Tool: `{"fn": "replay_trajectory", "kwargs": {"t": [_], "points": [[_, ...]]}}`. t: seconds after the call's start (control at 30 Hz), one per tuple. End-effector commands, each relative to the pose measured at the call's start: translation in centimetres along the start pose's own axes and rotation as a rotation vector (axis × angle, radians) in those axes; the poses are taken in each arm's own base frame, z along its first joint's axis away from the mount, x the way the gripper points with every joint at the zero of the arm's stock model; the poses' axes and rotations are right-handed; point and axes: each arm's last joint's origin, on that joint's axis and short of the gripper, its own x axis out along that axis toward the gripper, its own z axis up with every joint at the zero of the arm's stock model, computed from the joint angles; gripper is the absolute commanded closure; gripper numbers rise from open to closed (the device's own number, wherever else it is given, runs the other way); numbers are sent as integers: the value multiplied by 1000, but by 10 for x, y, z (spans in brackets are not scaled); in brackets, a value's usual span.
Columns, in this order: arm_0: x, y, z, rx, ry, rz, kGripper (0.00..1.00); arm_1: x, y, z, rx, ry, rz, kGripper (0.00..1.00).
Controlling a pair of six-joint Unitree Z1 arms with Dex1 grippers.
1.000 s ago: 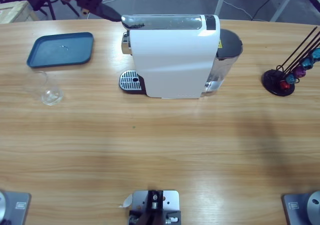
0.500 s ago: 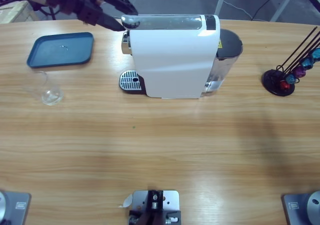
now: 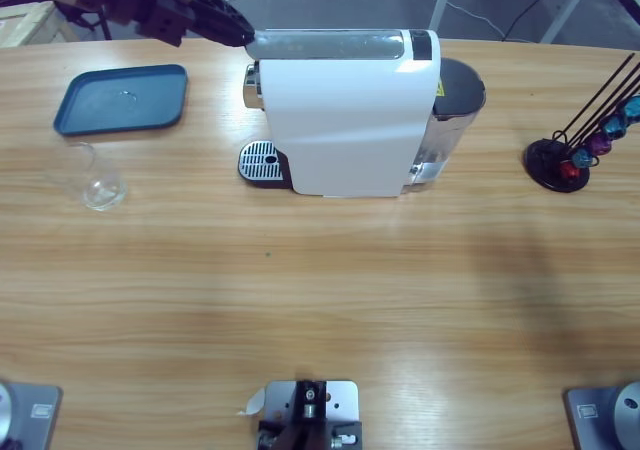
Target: Pour coffee
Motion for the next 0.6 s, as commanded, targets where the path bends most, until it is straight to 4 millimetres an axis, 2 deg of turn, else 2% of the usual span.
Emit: {"fn": "replay_trajectory", "kwargs": {"t": [0.03,0.2,0.33,0.53,0.57,0.6], "points": [[-9,-16,-10,10,1,-72,1000,9,2,-1,-7,35,-6,0],[-24,-43,-5,66,-43,-141,1000,19,2,7,-21,85,-59,0],[-34,-66,-2,102,-37,-186,1000,18,2,10,-22,112,-61,0],[-47,-79,-1,123,-50,-204,985,18,2,10,-18,105,-51,0],[-51,-82,-3,143,-71,-199,490,18,2,11,-19,106,-55,0],[-54,-86,-6,200,-105,-189,87,19,2,12,-22,114,-69,0]]}}
